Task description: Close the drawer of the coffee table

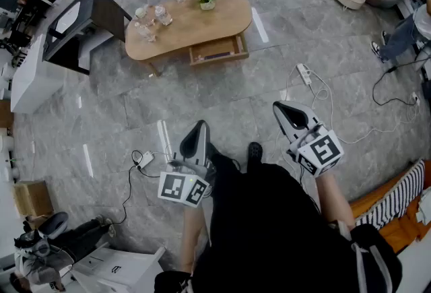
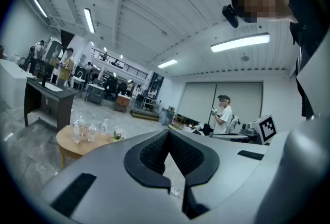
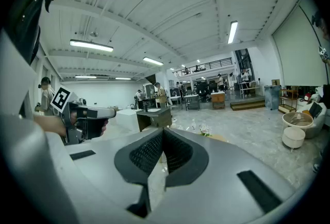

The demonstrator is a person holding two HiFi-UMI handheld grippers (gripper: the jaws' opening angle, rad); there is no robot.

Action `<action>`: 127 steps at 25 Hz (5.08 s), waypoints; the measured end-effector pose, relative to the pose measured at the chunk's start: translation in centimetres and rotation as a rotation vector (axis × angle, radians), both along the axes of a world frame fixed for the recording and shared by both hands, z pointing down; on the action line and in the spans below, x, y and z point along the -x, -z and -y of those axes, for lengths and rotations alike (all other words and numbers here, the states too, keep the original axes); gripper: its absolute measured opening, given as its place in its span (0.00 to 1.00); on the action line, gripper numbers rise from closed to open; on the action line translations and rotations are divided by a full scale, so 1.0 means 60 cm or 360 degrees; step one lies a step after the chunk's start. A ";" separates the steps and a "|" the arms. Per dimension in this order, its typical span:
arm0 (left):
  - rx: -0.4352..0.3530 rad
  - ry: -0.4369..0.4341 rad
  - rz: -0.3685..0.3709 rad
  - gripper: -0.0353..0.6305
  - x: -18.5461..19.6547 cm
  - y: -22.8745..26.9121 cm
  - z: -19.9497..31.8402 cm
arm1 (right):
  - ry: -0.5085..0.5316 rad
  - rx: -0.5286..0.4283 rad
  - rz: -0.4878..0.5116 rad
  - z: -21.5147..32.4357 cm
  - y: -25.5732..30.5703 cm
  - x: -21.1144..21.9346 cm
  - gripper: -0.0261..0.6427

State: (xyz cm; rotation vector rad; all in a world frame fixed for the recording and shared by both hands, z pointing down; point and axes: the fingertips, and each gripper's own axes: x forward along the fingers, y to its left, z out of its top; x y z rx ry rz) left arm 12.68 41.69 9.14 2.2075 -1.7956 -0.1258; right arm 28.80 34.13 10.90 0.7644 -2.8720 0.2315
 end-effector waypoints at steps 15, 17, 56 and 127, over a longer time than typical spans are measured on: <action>0.0033 -0.0007 0.0073 0.07 -0.043 -0.009 -0.013 | -0.0014 0.0005 0.0066 -0.021 0.006 -0.032 0.06; 0.0045 -0.0002 0.0079 0.07 -0.042 -0.012 -0.017 | -0.0053 0.0005 0.0083 -0.018 0.005 -0.034 0.06; 0.0245 -0.0328 -0.0007 0.07 0.291 -0.151 0.363 | -0.0429 0.0182 -0.0207 0.299 -0.091 0.227 0.06; 0.1450 -0.0487 0.0683 0.52 0.532 -1.250 0.649 | 0.0447 0.0389 -0.1768 0.756 -1.239 0.244 0.29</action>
